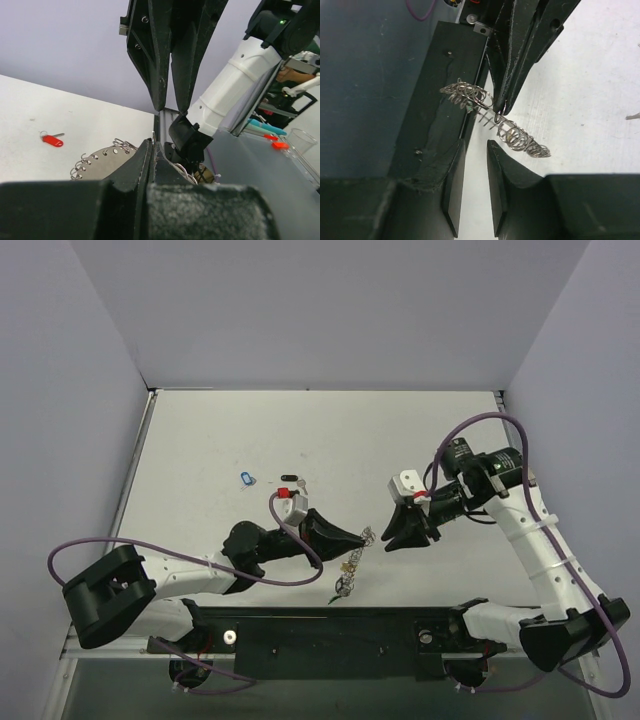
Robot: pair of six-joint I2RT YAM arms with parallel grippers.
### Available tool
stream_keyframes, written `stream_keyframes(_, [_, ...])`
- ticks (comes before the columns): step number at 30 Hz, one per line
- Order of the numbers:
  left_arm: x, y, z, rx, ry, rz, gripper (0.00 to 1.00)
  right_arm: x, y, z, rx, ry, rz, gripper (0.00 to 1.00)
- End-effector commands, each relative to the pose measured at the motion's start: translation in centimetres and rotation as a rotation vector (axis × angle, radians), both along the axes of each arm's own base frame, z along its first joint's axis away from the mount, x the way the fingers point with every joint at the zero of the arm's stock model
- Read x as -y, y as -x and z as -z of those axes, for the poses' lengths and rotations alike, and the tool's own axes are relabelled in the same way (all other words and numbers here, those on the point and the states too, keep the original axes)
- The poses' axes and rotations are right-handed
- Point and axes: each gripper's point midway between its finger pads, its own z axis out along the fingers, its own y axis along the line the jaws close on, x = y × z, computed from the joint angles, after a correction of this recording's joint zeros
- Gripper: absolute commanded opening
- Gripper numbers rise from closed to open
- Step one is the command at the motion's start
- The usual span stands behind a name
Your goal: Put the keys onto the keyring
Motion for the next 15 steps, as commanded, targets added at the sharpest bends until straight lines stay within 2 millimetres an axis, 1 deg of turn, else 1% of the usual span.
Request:
stream_keyframes(1, [-2.0, 2.8, -8.6, 0.205, 0.284, 0.105, 0.00, 0.1, 2.9, -1.6, -0.121, -0.037, 0.054, 0.21])
stream_keyframes(2, [-2.1, 3.4, -8.7, 0.230, 0.282, 0.131, 0.00, 0.1, 2.9, -1.9, -0.108, -0.054, 0.057, 0.22])
stream_keyframes(3, [-2.4, 3.6, -9.0, 0.251, 0.294, 0.140, 0.00, 0.1, 3.1, -1.7, -0.116, -0.052, 0.062, 0.24])
stream_keyframes(4, [-2.6, 3.9, -8.9, 0.266, 0.293, 0.155, 0.00, 0.2, 3.2, -1.9, -0.100, -0.065, 0.064, 0.32])
stream_keyframes(6, [-3.0, 4.1, -9.4, 0.281, 0.298, 0.176, 0.00, 0.3, 3.7, -2.2, -0.090, -0.082, 0.063, 0.39])
stream_keyframes(8, [-3.4, 4.2, -9.9, 0.290, 0.304, 0.188, 0.00, 0.5, 3.7, -2.4, -0.082, -0.092, 0.077, 0.42])
stream_keyframes(11, [-3.5, 4.2, -10.1, 0.288, 0.296, 0.199, 0.00, 0.8, 3.3, -3.1, -0.089, -0.116, 0.116, 0.42])
stream_keyframes(13, [-3.6, 4.4, -10.7, 0.292, 0.300, 0.210, 0.00, 1.0, 3.2, -3.3, -0.092, -0.127, 0.135, 0.43])
stream_keyframes(15, [-3.7, 4.7, -11.0, 0.302, 0.301, 0.222, 0.00, 1.1, 3.1, -3.3, -0.098, -0.127, 0.150, 0.45])
